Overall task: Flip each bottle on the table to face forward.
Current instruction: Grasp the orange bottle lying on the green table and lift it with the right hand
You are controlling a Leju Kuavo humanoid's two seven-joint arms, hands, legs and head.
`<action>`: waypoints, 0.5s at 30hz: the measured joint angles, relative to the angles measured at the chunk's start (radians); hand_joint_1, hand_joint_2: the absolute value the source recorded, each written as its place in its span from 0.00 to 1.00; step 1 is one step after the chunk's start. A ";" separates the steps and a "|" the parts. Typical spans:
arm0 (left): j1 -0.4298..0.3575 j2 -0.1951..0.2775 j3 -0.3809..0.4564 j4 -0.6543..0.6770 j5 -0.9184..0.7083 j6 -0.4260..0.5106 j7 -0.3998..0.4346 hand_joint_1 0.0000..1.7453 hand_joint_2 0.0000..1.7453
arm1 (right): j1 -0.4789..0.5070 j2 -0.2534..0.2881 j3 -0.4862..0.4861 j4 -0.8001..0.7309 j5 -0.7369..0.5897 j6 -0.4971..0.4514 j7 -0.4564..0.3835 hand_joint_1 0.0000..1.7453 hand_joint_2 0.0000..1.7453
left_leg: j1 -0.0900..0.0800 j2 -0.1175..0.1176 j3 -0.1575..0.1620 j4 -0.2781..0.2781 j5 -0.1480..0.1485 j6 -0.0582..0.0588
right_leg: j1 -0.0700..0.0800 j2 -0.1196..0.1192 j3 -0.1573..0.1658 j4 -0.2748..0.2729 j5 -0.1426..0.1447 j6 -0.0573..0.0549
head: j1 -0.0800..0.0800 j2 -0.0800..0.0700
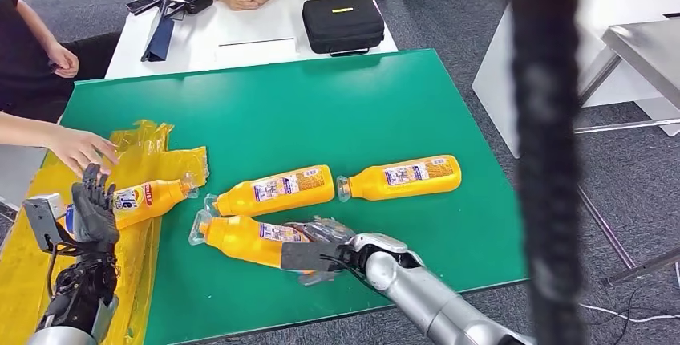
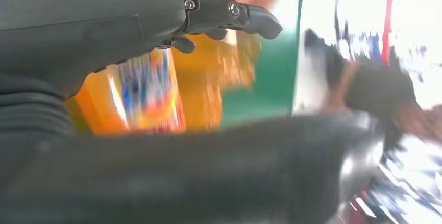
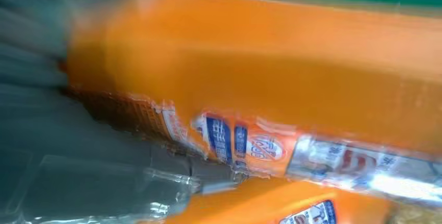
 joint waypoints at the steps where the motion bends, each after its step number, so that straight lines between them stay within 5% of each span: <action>1: 0.006 -0.008 0.000 -0.008 0.034 -0.042 0.006 0.00 1.00 | 0.010 -0.002 -0.030 -0.011 -0.052 0.011 -0.016 1.00 1.00 | 0.000 0.000 -0.003 0.000 0.001 0.000 | 0.000 0.000 -0.003 0.000 0.001 0.000 | 0.000 0.000; 9: 0.114 -0.092 -0.054 -0.154 0.244 -0.201 0.062 0.00 1.00 | -0.003 -0.004 -0.181 -0.042 -0.226 0.018 -0.086 1.00 1.00 | 0.000 0.001 -0.015 0.001 0.004 0.001 | -0.001 0.000 -0.014 0.001 0.004 0.001 | 0.000 0.000; 15: 0.236 -0.185 -0.176 -0.361 0.311 -0.169 0.122 0.00 1.00 | -0.093 0.051 -0.239 -0.022 -0.255 -0.003 -0.086 1.00 1.00 | -0.001 0.001 -0.021 0.001 0.004 0.001 | -0.001 0.000 -0.020 0.001 0.004 0.002 | 0.000 0.000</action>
